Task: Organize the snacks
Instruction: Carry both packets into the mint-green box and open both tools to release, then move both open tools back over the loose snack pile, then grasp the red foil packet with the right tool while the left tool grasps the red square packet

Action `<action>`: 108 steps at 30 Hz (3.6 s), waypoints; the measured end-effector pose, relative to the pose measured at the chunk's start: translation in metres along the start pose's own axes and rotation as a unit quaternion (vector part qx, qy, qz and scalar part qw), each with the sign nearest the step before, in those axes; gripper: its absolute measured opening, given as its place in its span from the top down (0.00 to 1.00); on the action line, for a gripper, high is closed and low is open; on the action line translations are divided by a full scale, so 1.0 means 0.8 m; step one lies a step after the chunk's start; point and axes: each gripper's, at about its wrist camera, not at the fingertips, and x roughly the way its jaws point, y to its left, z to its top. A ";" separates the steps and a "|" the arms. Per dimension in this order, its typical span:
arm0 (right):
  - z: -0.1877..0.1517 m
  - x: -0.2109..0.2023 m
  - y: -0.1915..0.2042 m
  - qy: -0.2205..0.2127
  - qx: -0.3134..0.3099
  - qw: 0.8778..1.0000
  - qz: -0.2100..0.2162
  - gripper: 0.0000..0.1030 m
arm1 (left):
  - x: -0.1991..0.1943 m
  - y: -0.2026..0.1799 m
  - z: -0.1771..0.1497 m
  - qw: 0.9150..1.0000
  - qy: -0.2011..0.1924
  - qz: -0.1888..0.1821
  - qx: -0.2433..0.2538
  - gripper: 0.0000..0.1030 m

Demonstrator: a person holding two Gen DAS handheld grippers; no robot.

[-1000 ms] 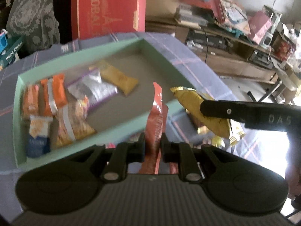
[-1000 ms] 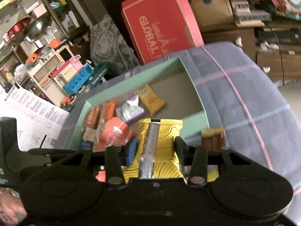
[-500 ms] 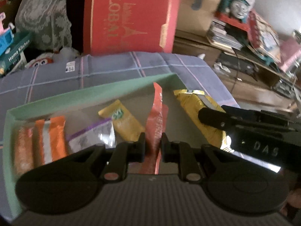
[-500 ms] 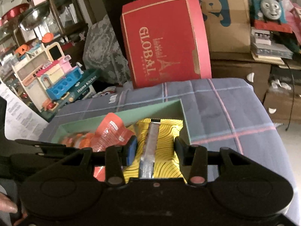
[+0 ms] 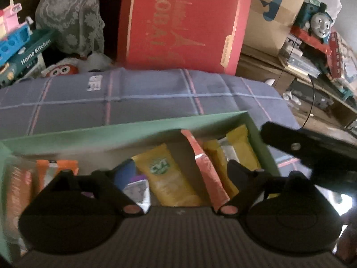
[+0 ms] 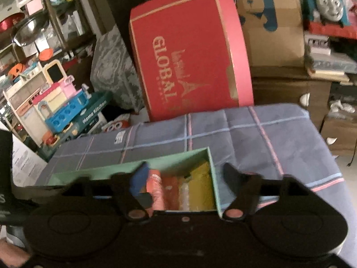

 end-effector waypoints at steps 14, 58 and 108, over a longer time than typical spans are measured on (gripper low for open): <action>-0.028 -0.064 0.010 0.013 0.004 1.000 -0.003 0.00 | -0.073 -0.007 -0.060 0.999 0.013 0.012 0.040 0.00; -0.275 -0.191 0.078 0.142 0.034 0.989 0.029 0.58 | -0.188 0.064 -0.313 0.996 0.078 0.022 0.025 0.00; -0.280 -0.193 0.046 0.128 0.057 0.990 -0.033 0.76 | -0.159 0.005 -0.302 0.988 0.053 -0.023 0.142 0.64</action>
